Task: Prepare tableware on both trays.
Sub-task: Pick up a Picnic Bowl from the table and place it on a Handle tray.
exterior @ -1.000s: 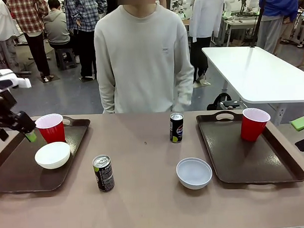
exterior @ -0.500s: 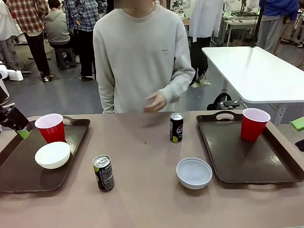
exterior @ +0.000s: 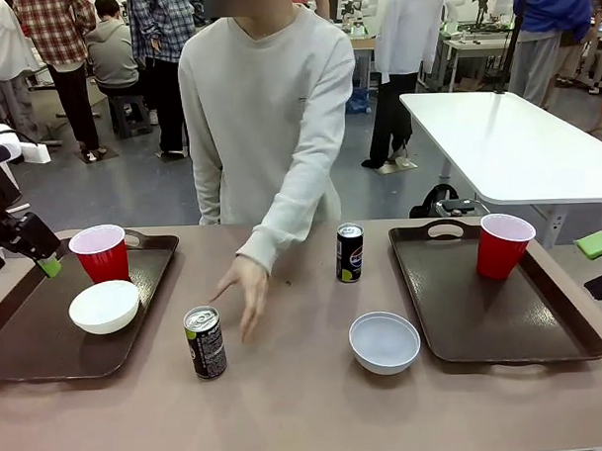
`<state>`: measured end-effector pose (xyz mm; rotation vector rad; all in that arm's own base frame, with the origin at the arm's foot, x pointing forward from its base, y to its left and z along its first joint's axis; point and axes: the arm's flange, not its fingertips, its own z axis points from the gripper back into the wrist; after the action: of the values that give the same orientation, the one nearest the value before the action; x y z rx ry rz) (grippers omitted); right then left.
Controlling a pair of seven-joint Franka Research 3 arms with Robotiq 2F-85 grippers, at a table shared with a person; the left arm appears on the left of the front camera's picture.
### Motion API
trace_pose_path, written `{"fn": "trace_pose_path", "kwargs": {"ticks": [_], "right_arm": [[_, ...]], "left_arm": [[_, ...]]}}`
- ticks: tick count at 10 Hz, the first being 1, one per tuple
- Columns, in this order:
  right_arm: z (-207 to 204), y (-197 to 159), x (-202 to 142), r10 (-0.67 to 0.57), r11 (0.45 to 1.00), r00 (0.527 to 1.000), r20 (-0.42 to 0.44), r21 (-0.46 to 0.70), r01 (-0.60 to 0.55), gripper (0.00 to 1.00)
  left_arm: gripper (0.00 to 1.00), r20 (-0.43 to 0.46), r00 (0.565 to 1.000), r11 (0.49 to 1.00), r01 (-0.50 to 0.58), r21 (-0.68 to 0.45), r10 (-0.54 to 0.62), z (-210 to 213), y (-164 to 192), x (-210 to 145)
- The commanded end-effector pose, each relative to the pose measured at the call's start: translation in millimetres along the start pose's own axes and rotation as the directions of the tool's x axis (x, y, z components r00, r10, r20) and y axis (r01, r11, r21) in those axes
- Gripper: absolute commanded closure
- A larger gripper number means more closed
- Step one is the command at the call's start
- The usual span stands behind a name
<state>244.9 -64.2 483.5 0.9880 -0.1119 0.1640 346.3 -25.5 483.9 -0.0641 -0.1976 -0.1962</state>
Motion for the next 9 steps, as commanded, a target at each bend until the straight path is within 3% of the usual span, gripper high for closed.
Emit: {"fn": "trace_pose_path", "kwargs": {"ticks": [1, 3, 4, 5, 7, 8, 9], "right_arm": [[0, 0, 2, 0.019, 0.999, 1.0, 0.009, 0.031, -0.02, 0.0], [0, 0, 2, 0.019, 0.999, 1.0, 0.009, 0.031, -0.02, 0.0], [0, 0, 0, 0.0, 1.0, 1.0, 0.0, 0.0, 0.0, 0.0], [5, 22, -9, 0.004, 0.996, 1.0, 0.023, -0.093, -0.002, 0.0], [-1, 80, -10, 0.056, 0.961, 0.998, 0.012, -0.272, -0.051, 0.0], [-16, 104, -10, 0.073, 0.918, 0.997, -0.023, -0.39, -0.077, 0.0], [-36, 123, -12, 0.061, 0.866, 0.996, -0.061, -0.492, -0.083, 0.0]], "left_arm": [[0.0, -0.002, 1.0, 1.0, 0.0, 0.0, 0.0, -1, 0, 0], [0.0, -0.046, 0.991, 0.975, 0.116, -0.189, -0.127, 12, -36, 34], [0.0, -0.071, 0.982, 0.922, 0.141, -0.36, -0.178, 21, -36, 45], [0.0, -0.082, 0.974, 0.845, 0.139, -0.517, -0.21, 29, -30, 49], [0.0, -0.069, 0.978, 0.64, 0.076, -0.765, -0.198, 25, -1, 47], [0.0, -0.065, 0.979, 0.551, 0.052, -0.833, -0.191, 24, 11, 38], [0.0, -0.048, 0.986, 0.495, 0.038, -0.868, -0.16, 21, 28, 21]]}}
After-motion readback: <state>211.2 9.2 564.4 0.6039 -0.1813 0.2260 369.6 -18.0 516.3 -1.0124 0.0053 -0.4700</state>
